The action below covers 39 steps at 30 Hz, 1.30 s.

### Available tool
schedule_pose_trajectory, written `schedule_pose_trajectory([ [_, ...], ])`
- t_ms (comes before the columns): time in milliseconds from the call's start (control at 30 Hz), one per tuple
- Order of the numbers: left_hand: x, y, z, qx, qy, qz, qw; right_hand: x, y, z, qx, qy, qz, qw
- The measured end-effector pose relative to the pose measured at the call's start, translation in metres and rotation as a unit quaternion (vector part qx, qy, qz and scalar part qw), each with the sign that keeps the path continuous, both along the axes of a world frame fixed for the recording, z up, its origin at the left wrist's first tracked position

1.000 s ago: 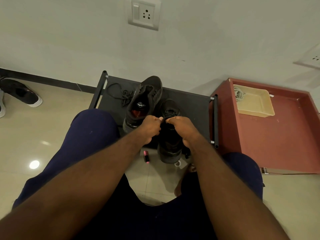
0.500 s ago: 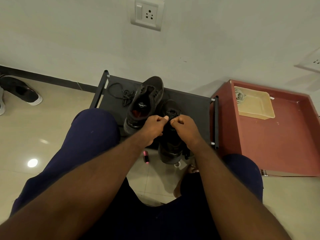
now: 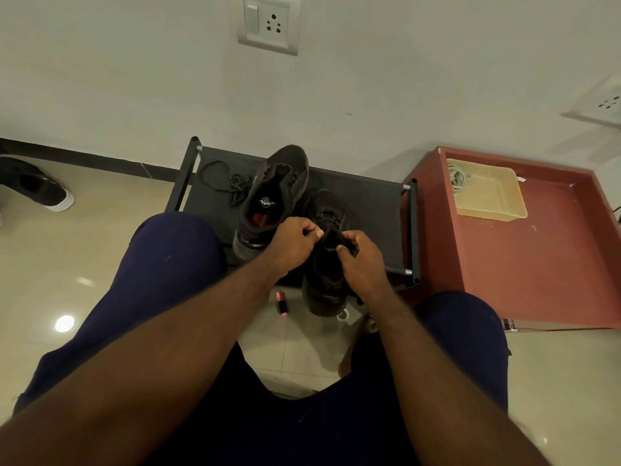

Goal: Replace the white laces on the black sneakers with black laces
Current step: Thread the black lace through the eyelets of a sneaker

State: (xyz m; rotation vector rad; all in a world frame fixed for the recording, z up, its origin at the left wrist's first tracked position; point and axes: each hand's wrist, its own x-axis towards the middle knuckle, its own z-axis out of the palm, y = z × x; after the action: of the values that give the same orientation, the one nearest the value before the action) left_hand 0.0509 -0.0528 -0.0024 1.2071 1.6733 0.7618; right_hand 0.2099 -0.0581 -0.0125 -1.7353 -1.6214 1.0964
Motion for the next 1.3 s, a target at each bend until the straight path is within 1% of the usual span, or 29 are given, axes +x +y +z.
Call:
schedule_pose_trajectory([
  [67,-0.003,0.000,0.003,0.008,0.051,-0.015,0.999,-0.001,0.000,-0.002,0.002,0.003,0.000,1.000],
  [133,-0.003,0.000,0.004,0.005,0.077,-0.020,0.997,-0.001,-0.001,-0.004,0.002,0.005,-0.001,1.000],
  [267,-0.003,0.000,0.005,-0.024,0.073,-0.022,0.997,0.000,-0.002,-0.009,0.008,0.005,-0.002,1.000],
  [333,-0.003,0.003,0.006,-0.051,0.036,-0.018,0.998,0.001,-0.002,-0.010,0.008,0.006,-0.002,1.000],
  [433,-0.003,0.006,0.010,-0.118,-0.078,0.003,0.990,0.001,-0.003,-0.011,0.008,0.009,-0.003,1.000],
  [500,-0.003,0.006,0.013,-0.143,-0.113,-0.003,0.983,0.001,-0.003,-0.011,0.010,0.009,-0.005,1.000],
  [567,-0.001,0.006,0.012,-0.125,-0.090,-0.017,0.988,0.000,-0.002,-0.012,0.004,0.009,-0.006,1.000],
  [667,0.001,0.005,0.007,-0.036,0.010,-0.029,0.999,-0.001,-0.002,-0.013,-0.005,0.012,-0.010,1.000],
  [733,0.001,0.003,0.006,0.010,0.043,-0.036,0.998,-0.001,-0.002,-0.013,-0.004,0.014,-0.010,1.000],
  [867,-0.002,0.002,0.009,0.027,0.011,-0.004,1.000,0.001,-0.001,-0.012,-0.007,0.019,-0.014,1.000],
  [1067,-0.004,0.001,0.009,-0.016,-0.079,0.047,0.996,-0.001,-0.001,-0.011,-0.003,0.016,-0.013,1.000],
  [1133,-0.004,0.000,0.010,-0.024,-0.097,0.047,0.994,-0.001,-0.001,-0.011,-0.004,0.016,-0.010,1.000],
  [1200,-0.003,0.000,0.012,-0.024,-0.098,0.034,0.994,-0.002,-0.002,-0.009,-0.007,0.014,-0.007,1.000],
  [1300,-0.001,0.001,0.011,-0.012,-0.057,-0.004,0.998,-0.001,-0.003,-0.007,-0.006,0.009,-0.007,1.000],
])
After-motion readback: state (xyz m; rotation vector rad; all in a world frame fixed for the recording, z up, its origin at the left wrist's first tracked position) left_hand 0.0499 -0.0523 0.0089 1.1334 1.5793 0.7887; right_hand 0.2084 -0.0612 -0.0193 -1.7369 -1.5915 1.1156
